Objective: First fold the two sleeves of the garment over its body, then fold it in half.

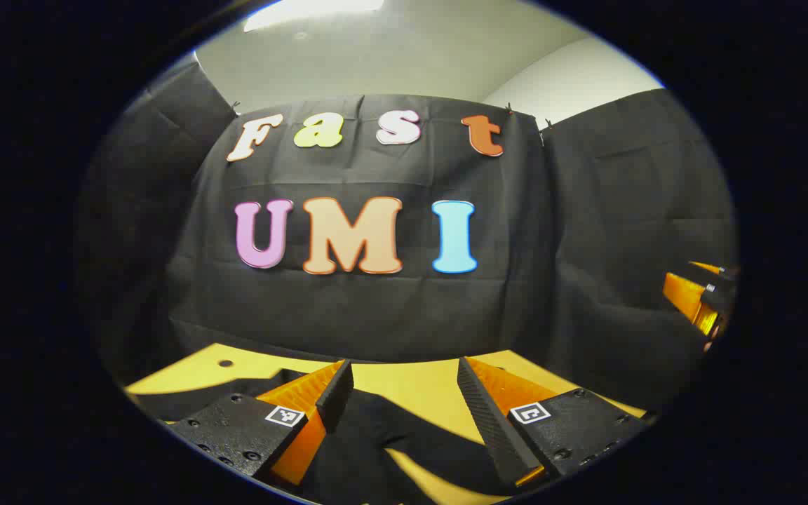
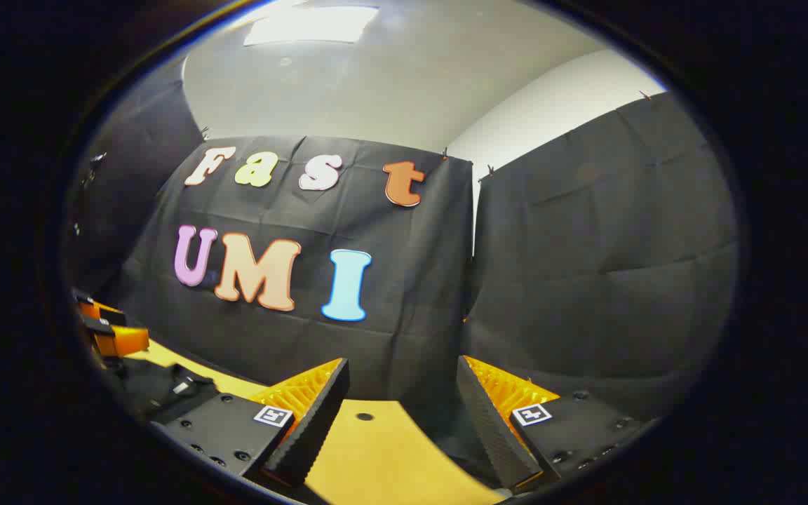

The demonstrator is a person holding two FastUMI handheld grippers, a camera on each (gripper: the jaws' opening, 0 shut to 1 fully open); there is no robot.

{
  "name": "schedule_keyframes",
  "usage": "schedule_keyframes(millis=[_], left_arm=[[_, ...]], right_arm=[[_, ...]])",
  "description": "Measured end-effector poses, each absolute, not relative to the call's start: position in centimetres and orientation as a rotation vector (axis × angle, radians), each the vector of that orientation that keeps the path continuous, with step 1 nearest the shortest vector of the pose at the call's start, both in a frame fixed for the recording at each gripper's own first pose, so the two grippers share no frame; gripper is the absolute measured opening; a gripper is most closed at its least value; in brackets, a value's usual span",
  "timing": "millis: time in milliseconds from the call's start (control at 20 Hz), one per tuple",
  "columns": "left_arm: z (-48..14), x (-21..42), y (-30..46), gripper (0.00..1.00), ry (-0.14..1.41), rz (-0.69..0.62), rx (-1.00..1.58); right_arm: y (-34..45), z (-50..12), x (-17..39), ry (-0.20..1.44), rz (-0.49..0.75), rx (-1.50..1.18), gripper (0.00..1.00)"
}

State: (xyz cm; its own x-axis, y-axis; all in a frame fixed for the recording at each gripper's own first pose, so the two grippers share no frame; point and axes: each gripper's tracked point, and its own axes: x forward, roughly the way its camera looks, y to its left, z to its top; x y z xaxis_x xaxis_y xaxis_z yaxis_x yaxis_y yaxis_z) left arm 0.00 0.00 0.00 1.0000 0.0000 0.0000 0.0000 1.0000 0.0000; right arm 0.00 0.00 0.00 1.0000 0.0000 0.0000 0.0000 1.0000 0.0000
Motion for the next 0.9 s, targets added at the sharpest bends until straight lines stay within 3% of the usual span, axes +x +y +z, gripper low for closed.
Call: schedule_keyframes(millis=[50, 250, 400, 750, 800, 900], left_arm=[[0.8, -1.0, 3.1, 0.9, -0.009, 0.001, 0.0], [3.1, -3.5, 14.6, 0.94, -0.005, 0.047, 0.04], [5.3, -4.3, 19.4, 0.94, -0.045, 0.091, 0.032], [6.3, -4.0, 20.4, 0.94, -0.08, 0.07, 0.013], [6.5, -4.1, 20.7, 0.93, -0.084, 0.082, 0.014], [6.6, -4.4, 21.1, 0.93, -0.089, 0.11, 0.002]], right_arm=[[3.0, 0.2, -0.9, 0.007, -0.002, 0.006, 0.97], [15.8, 1.3, -3.8, 0.051, 0.08, 0.11, 0.99], [21.7, 1.6, -5.6, 0.071, 0.137, 0.143, 1.0], [27.3, 1.8, -5.8, 0.098, 0.214, 0.176, 0.99], [27.3, 1.9, -5.3, 0.091, 0.223, 0.176, 0.96], [27.6, 1.7, -4.5, 0.103, 0.248, 0.189, 0.99]])
